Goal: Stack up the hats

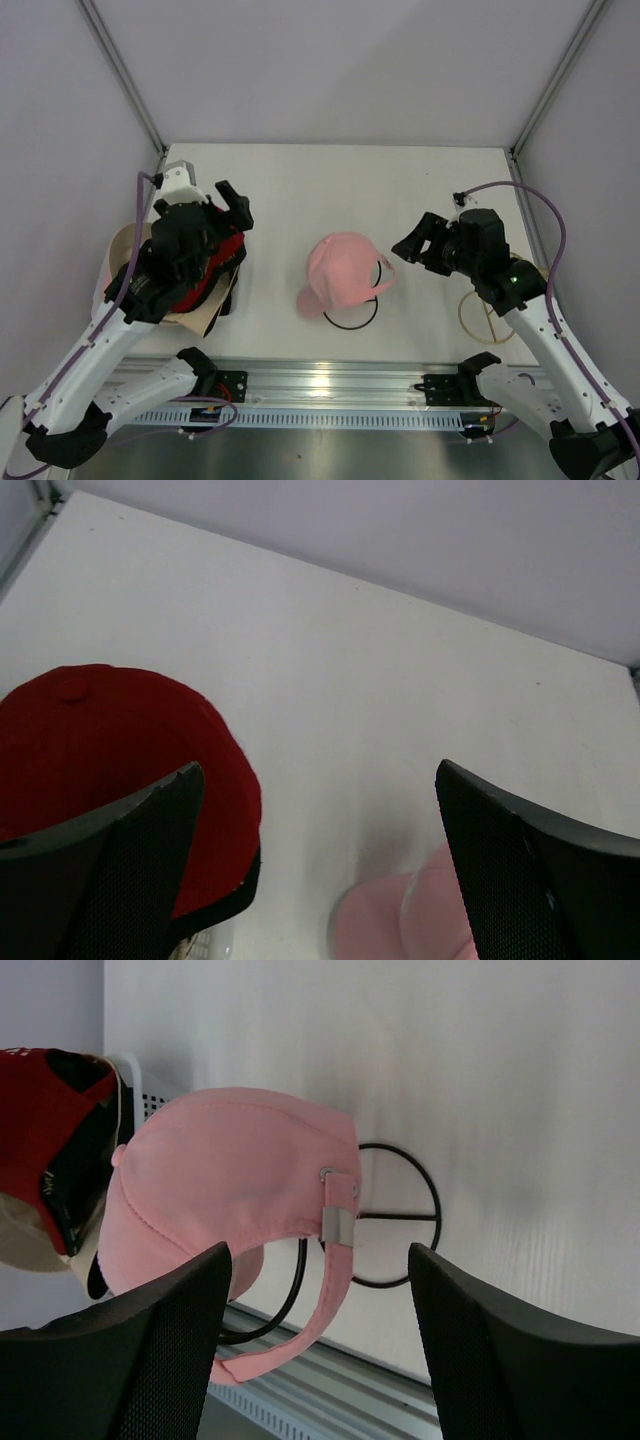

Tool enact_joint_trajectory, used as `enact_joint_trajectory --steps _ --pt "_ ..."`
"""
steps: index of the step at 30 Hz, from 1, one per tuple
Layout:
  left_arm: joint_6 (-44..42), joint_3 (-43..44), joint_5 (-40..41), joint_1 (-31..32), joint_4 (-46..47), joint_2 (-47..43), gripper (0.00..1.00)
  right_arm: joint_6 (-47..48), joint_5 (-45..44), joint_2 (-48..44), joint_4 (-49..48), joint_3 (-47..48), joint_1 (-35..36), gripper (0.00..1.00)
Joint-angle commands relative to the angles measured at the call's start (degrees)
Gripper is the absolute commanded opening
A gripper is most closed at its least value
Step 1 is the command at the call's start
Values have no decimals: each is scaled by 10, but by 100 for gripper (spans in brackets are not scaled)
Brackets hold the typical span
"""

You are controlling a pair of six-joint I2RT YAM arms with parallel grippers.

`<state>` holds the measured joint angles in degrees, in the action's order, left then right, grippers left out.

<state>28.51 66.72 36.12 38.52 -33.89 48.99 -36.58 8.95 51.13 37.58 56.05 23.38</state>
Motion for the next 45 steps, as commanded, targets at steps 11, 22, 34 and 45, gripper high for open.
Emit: enact_joint_trajectory --steps 11,22,34,45 --pt "6 37 11 -164 -77 -8 100 -94 -88 -22 58 -34 120 54" --pt "-41 37 53 -186 -37 -42 99 -88 -127 -13 24 -84 149 0" --pt "12 17 -44 -285 -42 -20 99 -60 -260 -45 -48 -169 235 0" --pt "2 30 -117 -319 -43 56 100 -10 -320 12 -125 -206 248 0"
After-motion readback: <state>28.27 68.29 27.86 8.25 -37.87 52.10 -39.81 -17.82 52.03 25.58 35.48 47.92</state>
